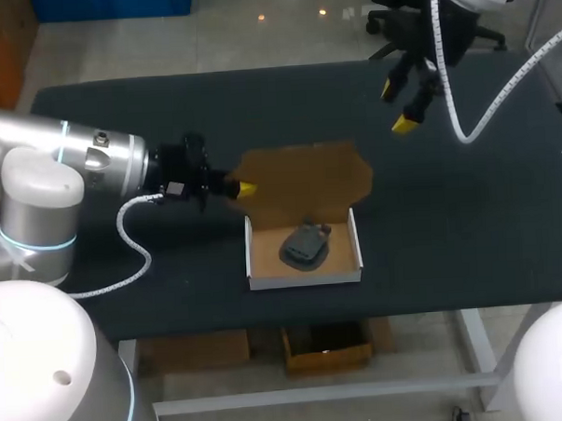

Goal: Assemble the packaging by folding the flat box into shape, placing the metal phone stand inside, and closing the box properly

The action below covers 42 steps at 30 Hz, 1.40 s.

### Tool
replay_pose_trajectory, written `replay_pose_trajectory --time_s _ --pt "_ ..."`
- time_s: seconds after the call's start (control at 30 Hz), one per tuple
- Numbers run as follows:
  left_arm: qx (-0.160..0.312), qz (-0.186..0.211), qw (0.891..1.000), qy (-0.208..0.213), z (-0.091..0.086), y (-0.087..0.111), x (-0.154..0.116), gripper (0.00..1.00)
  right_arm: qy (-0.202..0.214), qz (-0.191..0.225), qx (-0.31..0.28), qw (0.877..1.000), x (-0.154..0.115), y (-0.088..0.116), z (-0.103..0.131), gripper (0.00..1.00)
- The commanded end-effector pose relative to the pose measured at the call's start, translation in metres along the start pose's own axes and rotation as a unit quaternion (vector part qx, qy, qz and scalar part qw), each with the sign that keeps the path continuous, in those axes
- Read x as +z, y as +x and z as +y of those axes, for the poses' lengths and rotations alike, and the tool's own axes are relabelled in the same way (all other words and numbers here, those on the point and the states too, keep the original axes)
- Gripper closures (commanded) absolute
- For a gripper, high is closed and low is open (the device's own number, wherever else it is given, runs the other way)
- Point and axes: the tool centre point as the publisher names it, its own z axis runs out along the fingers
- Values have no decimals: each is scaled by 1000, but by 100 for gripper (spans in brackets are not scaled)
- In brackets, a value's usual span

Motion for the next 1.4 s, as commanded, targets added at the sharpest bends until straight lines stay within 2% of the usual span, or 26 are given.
replay_pose_trajectory --time_s 0.03,0.83,1.17,1.4 --pt "8 -5 1000 1 1 6 0 100 1 4 -2 1000 0 -2 2 0" --pt "29 -5 1000 -6 -1 10 4 100 2 7 -13 1000 2 -2 14 0" --pt "29 -5 1000 -6 -1 10 4 100 23 -5 -15 1000 7 -5 36 0" --pt "29 -5 1000 -6 -1 10 4 100 37 -33 3 999 8 -10 50 0"
